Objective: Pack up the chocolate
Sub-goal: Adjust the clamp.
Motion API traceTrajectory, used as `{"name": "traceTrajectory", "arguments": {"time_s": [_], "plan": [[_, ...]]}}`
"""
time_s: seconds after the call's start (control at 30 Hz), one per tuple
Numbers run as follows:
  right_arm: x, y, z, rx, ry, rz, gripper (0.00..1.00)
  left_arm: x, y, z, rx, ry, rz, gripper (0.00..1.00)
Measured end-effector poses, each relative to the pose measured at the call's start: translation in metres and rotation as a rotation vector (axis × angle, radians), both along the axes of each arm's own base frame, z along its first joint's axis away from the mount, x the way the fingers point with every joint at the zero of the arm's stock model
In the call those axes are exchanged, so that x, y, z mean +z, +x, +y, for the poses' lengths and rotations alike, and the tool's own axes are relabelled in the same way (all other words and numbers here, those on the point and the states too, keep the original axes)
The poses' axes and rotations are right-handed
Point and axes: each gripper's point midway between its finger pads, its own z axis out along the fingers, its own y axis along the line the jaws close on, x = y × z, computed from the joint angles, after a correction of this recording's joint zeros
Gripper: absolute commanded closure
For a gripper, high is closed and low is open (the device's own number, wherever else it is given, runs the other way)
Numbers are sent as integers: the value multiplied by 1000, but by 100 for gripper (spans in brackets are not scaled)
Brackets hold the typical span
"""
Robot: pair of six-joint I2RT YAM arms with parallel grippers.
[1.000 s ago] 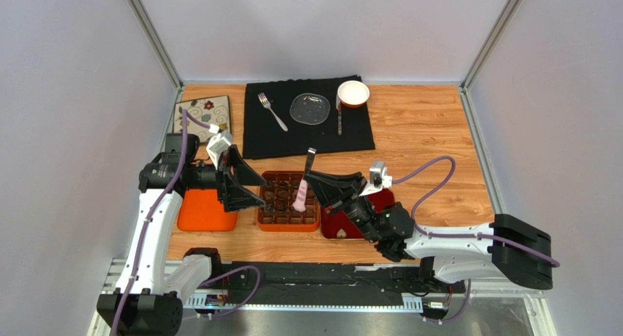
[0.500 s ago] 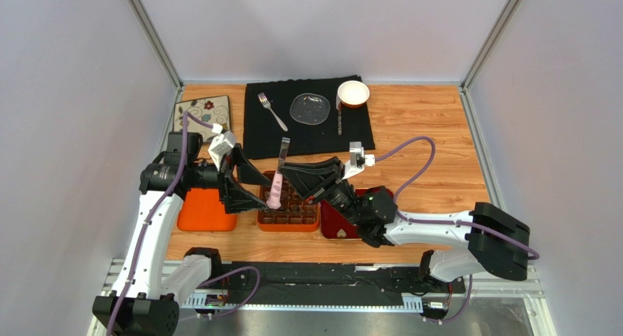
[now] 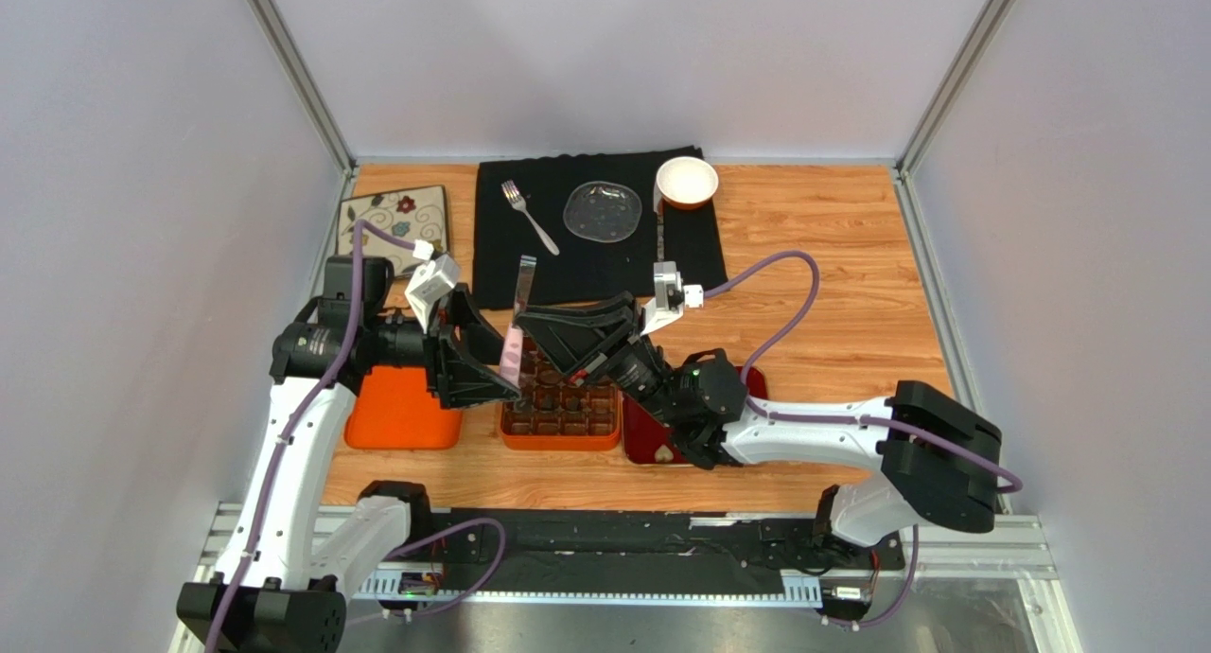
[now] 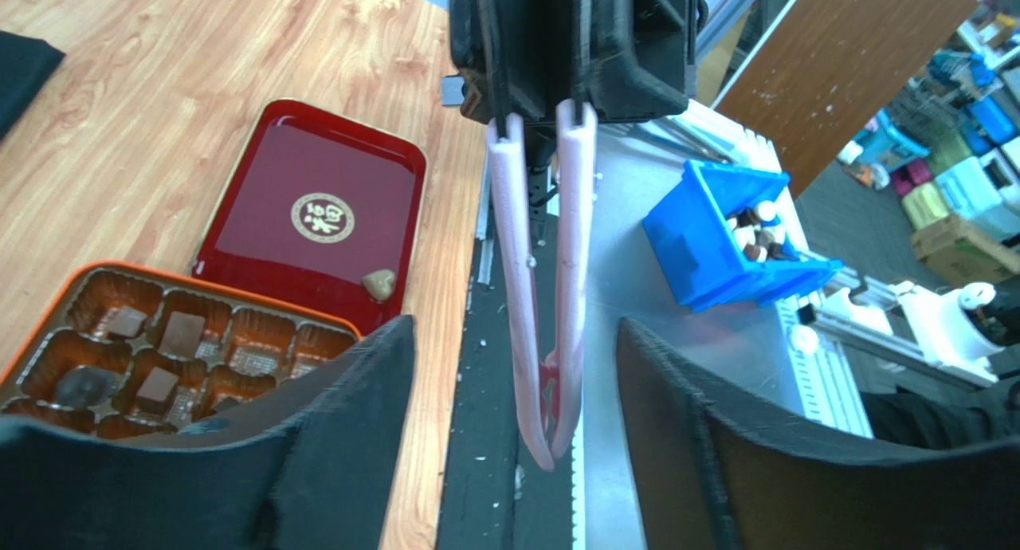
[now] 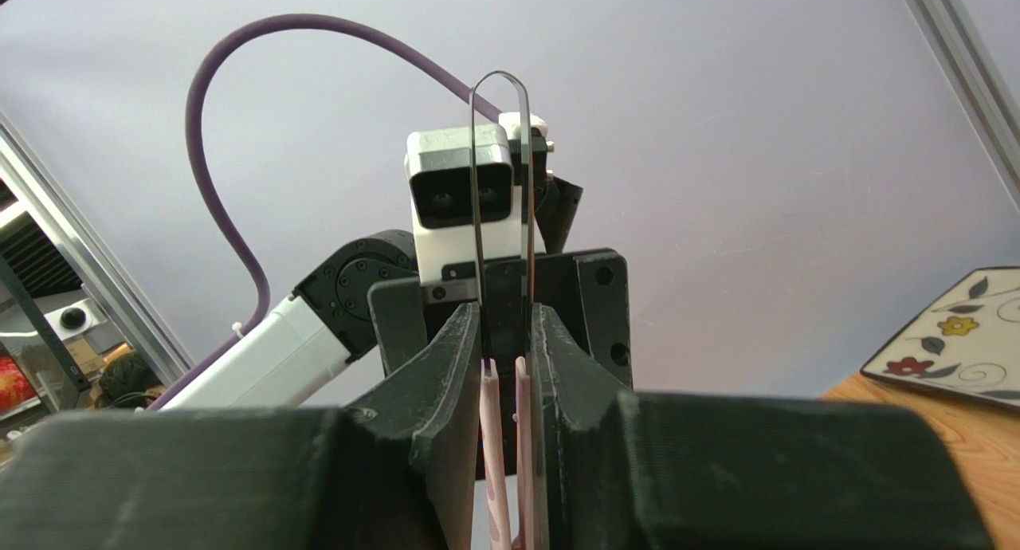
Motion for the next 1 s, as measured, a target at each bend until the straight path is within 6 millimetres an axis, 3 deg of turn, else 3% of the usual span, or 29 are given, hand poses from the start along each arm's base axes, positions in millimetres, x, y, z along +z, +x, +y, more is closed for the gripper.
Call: {"name": "traceTrajectory", "arguments": {"time_s": [0.13,0.2,0.4,0.5,0.67,0.77,0.8,0.83,0.93,1.0], "plan": [[4,0,5,7,8,-7,98,0,-1,0,0,-2,16,76],[3,1,5,3,2,-6,98,0,-1,-1,-1,-5,27,86],[-2,3,5,-21,-24,-21,97,-3,0,-2,-1,-27,47,88],[-8,0,-5,-34,-44,-29,92,-7,0,-4,-10,-44,78,88],[-21,-11,-37,-36,-69,-36,70,-4,3,-7,-49,-73,89,88],[-20,-28,-55,26,-178,-66,59,3,11,-7,-34,-82,105,91],[-9,-37,-60,48,-230,-98,54,5,15,-7,-25,-85,109,92],[3,-42,-66,56,-261,-127,42,7,19,-7,-17,-88,112,92],[47,-57,-95,54,-401,-238,19,7,26,-9,-19,-93,132,92],[73,-56,-122,7,-464,-289,14,8,29,-13,-40,-94,146,94]]}}
